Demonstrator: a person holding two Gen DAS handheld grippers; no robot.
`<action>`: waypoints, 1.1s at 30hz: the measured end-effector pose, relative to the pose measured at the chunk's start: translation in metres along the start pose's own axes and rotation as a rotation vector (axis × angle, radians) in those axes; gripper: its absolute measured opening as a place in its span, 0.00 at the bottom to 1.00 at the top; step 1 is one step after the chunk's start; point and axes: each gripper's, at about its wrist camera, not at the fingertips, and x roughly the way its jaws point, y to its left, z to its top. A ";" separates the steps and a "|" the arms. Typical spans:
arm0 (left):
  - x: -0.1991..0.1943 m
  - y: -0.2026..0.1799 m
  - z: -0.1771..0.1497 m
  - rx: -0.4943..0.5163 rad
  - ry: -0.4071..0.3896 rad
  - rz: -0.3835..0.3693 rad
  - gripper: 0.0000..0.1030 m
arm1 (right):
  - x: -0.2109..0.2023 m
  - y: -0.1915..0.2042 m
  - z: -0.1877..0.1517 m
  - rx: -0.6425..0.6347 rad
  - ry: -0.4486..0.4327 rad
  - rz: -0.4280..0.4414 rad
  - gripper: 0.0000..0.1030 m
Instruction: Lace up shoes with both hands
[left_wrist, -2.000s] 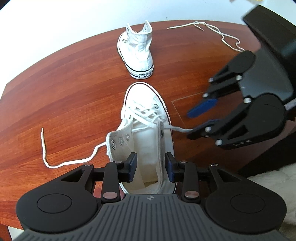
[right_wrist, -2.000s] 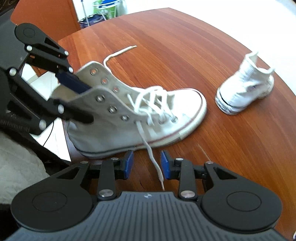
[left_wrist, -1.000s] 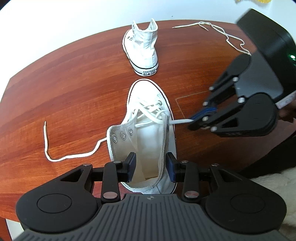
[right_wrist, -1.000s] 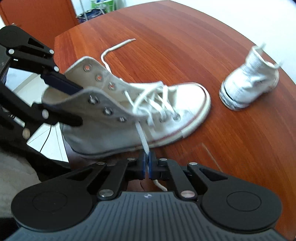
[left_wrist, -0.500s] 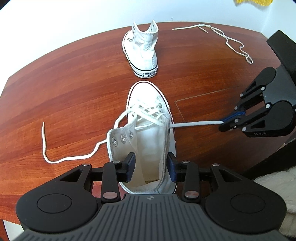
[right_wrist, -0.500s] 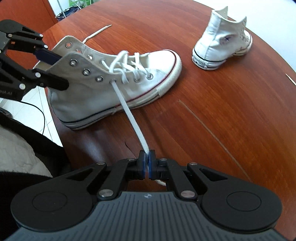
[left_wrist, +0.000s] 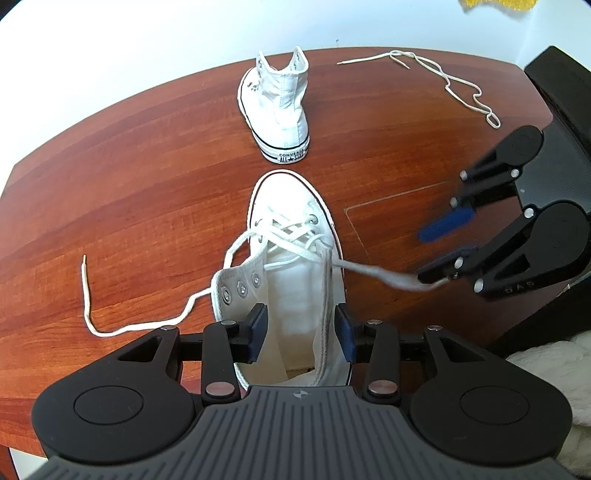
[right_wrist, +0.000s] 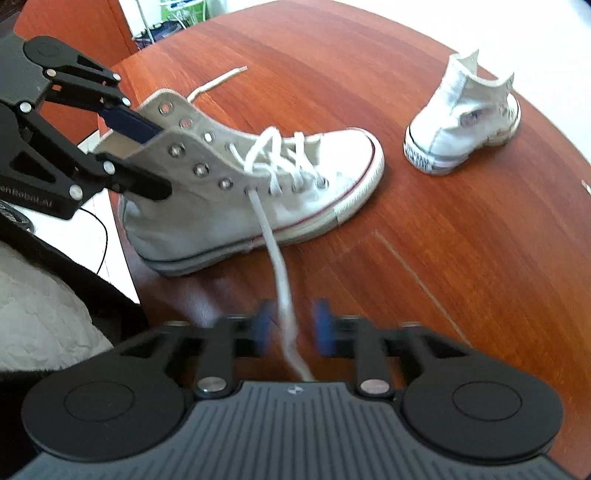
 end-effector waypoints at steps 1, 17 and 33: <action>0.000 -0.001 0.000 0.004 -0.002 -0.002 0.42 | 0.001 0.000 0.002 -0.002 -0.003 0.005 0.34; -0.006 -0.004 0.003 0.005 -0.028 0.027 0.27 | 0.027 0.013 0.043 -0.100 -0.055 0.065 0.21; -0.002 -0.002 -0.001 0.003 0.003 0.036 0.29 | 0.031 0.011 0.043 -0.101 -0.007 0.065 0.03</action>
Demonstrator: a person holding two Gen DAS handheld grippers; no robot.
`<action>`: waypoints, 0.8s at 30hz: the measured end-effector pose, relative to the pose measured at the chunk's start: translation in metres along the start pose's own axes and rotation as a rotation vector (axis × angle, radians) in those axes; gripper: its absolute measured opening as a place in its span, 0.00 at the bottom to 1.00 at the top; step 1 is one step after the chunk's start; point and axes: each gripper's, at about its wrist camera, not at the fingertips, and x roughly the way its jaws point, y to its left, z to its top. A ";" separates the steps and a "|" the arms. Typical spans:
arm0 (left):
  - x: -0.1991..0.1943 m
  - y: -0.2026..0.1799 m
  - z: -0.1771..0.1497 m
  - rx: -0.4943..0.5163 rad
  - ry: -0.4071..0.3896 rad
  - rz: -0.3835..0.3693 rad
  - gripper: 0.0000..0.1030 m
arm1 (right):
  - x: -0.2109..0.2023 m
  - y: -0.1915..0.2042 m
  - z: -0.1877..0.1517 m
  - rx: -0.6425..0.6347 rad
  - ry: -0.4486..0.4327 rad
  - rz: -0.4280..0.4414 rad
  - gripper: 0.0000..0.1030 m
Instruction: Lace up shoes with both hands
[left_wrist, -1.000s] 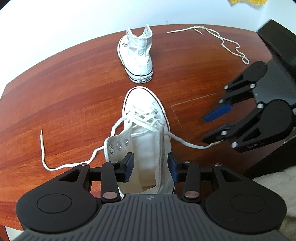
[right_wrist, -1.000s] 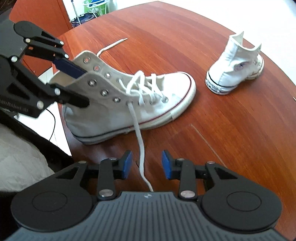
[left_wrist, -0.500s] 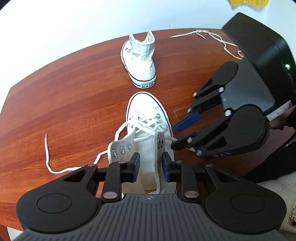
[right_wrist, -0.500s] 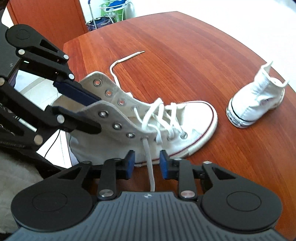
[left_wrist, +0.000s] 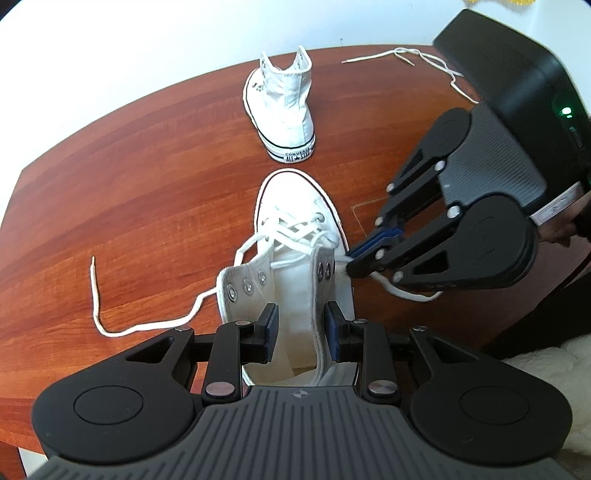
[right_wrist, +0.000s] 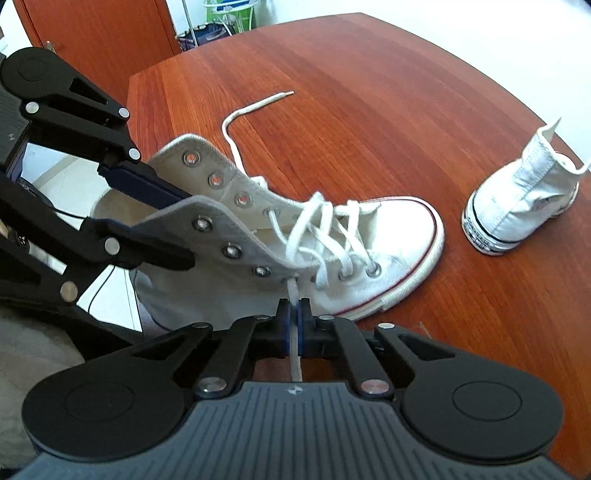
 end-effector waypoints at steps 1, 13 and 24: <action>0.001 0.000 0.000 -0.001 0.000 0.000 0.29 | -0.001 0.000 -0.002 0.007 0.007 -0.003 0.03; 0.003 0.005 0.001 -0.002 -0.002 -0.012 0.30 | -0.028 -0.006 -0.043 0.121 0.071 -0.051 0.03; 0.002 0.004 0.000 0.011 -0.001 -0.022 0.30 | -0.037 -0.009 -0.059 0.151 0.080 -0.064 0.05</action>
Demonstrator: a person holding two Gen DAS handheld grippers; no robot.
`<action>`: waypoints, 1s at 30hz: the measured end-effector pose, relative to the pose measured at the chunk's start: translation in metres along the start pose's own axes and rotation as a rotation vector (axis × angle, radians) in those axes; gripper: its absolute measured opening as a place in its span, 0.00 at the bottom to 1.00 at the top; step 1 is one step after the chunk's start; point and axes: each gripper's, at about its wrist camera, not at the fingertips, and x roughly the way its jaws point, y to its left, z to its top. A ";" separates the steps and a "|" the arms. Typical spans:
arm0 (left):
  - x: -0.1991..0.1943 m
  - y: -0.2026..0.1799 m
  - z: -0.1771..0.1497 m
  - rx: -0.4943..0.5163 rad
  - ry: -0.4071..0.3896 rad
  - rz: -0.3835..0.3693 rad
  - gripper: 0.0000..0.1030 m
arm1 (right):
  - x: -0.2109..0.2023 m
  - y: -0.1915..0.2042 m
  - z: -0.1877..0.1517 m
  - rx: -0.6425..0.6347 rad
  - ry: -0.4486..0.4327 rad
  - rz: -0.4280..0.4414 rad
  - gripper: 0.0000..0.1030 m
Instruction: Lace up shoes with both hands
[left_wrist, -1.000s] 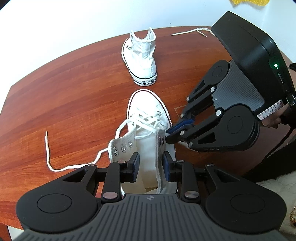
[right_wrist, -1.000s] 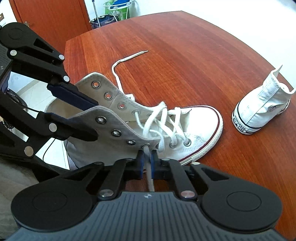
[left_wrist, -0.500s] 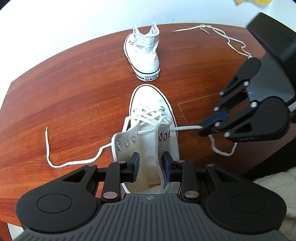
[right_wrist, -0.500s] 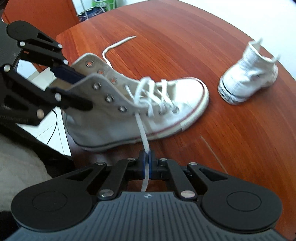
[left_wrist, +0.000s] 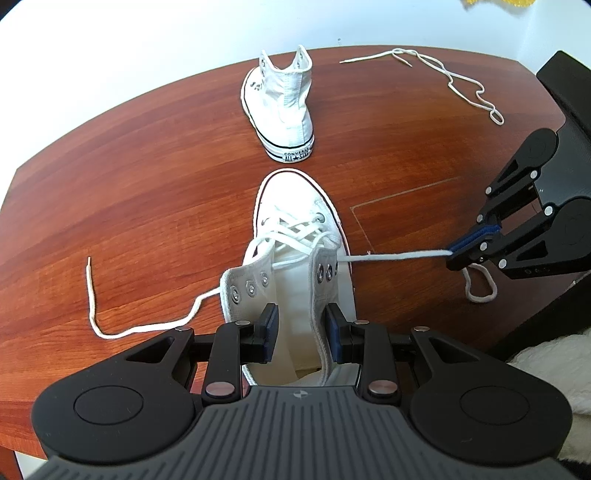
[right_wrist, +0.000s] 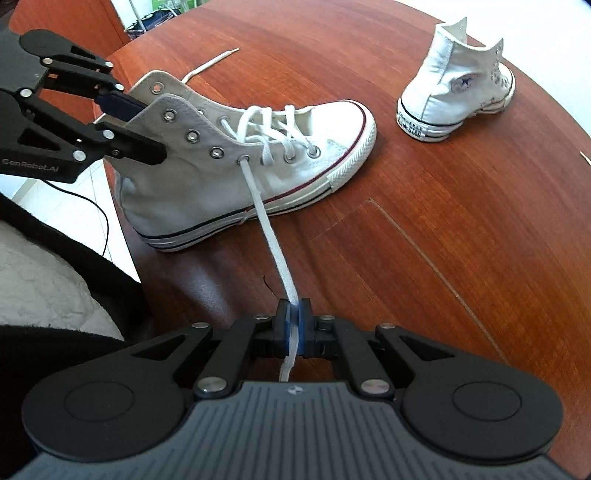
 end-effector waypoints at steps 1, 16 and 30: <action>0.000 0.000 0.000 0.001 0.000 0.000 0.30 | 0.000 0.001 0.001 -0.003 -0.002 0.006 0.05; -0.001 -0.001 -0.001 -0.011 -0.004 0.004 0.32 | 0.004 0.011 0.026 -0.084 -0.067 0.035 0.35; -0.006 -0.001 -0.001 -0.025 0.000 0.007 0.32 | 0.031 0.025 0.065 -0.167 -0.115 0.077 0.21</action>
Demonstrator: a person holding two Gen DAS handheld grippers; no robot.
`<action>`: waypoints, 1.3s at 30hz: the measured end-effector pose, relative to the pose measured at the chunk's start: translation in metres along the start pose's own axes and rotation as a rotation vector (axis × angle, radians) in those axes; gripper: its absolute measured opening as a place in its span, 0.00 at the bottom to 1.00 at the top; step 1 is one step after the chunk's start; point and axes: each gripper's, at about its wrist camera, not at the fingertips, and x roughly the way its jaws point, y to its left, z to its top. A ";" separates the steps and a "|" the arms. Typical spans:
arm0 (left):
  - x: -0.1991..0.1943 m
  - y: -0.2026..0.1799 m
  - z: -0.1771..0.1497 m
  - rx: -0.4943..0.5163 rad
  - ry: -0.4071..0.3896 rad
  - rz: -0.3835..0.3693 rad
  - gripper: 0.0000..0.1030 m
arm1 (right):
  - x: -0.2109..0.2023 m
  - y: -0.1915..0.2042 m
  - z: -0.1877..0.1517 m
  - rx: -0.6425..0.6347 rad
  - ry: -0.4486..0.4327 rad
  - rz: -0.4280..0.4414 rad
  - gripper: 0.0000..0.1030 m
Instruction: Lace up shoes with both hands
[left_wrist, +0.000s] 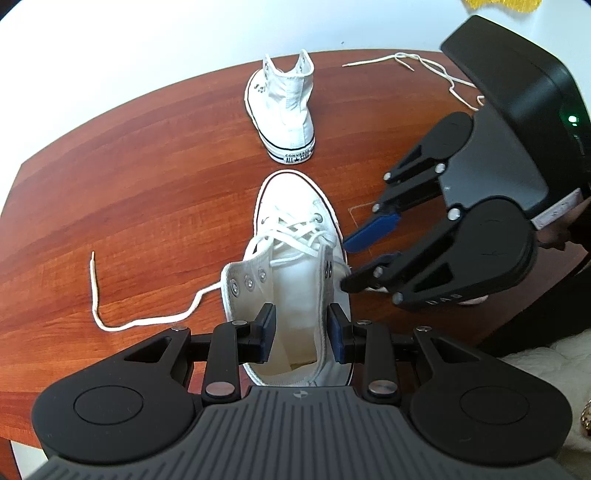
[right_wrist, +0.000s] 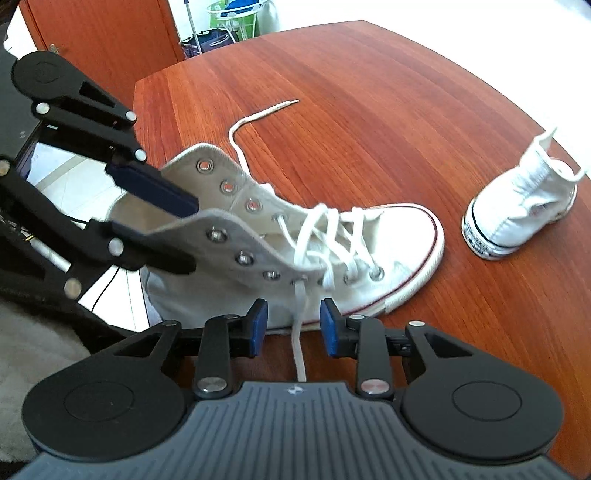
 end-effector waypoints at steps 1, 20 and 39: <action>0.000 0.000 0.000 -0.001 0.001 0.001 0.32 | 0.002 -0.001 0.002 0.001 0.001 0.003 0.18; 0.007 0.005 -0.003 -0.016 0.013 -0.006 0.32 | -0.011 -0.004 -0.021 0.036 0.056 -0.039 0.01; 0.008 -0.001 0.005 -0.002 -0.014 -0.022 0.32 | -0.030 -0.006 -0.061 0.115 0.109 -0.072 0.05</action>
